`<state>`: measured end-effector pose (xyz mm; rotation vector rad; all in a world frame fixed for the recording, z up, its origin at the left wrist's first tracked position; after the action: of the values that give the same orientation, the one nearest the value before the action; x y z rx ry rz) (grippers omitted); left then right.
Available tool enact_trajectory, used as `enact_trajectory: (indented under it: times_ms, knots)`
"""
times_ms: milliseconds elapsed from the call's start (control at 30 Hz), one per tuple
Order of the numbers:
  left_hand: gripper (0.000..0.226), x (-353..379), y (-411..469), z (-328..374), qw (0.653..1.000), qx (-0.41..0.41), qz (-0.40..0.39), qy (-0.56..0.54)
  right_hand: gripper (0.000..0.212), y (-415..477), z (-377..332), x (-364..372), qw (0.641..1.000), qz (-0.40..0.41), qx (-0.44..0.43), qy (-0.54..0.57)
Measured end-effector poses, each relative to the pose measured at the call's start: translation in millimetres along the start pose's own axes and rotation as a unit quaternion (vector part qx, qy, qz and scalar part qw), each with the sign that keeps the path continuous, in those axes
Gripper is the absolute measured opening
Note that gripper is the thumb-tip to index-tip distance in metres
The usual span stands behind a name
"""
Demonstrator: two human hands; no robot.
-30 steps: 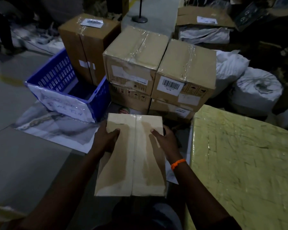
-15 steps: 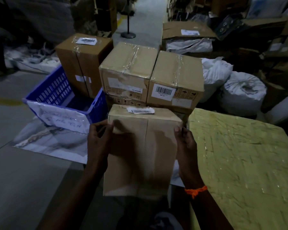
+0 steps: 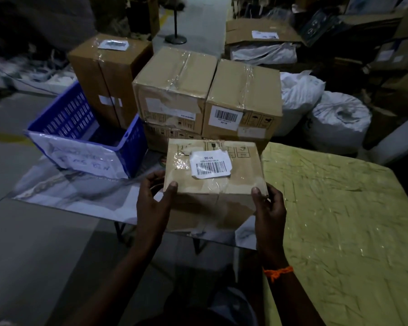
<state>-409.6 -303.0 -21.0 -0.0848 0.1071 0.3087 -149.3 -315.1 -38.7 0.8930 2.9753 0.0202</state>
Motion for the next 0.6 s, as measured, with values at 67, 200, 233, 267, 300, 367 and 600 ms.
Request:
enact_trajectory:
  times_ms: [67,200,233,267,300,367,600]
  knots:
    - [0.045,1,1,-1,1.0,0.011,-0.007,0.009,0.031,1,0,-2,1.0,-0.011,-0.009,-0.011]
    - [0.059,10,-3,0,0.998,0.03,-0.054,0.015,0.032,6,2,-5,1.0,-0.008,-0.008,-0.008]
    - [0.059,14,-4,0,0.998,0.029,-0.059,0.018,0.031,8,1,-6,1.0,-0.004,-0.006,-0.004]
    - [0.058,17,-6,0,0.997,0.03,-0.061,0.021,0.03,11,1,-8,1.0,-0.002,-0.003,0.0]
    - [0.059,20,-8,0,0.997,0.03,-0.062,0.023,0.03,13,-1,-10,1.0,0.0,-0.001,0.003]
    - [0.065,26,-10,1,0.997,0.024,-0.073,0.023,0.034,17,-7,-15,1.0,0.007,-0.009,-0.001]
    - [0.054,-5,-6,18,0.983,0.11,-0.02,0.146,0.051,-5,-25,10,0.998,-0.02,-0.057,-0.03]
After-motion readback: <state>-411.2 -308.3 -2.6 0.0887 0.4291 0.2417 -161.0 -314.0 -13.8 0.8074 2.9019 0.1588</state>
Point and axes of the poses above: each hand's wrist, its own y-axis towards the middle knuckle, its own x-axis out of the palm, z = x × y, the point moved 3 cm from there along y, towards the middle knuckle, and after that the axes turned 6 degrees about y, right-handed, at the moved point
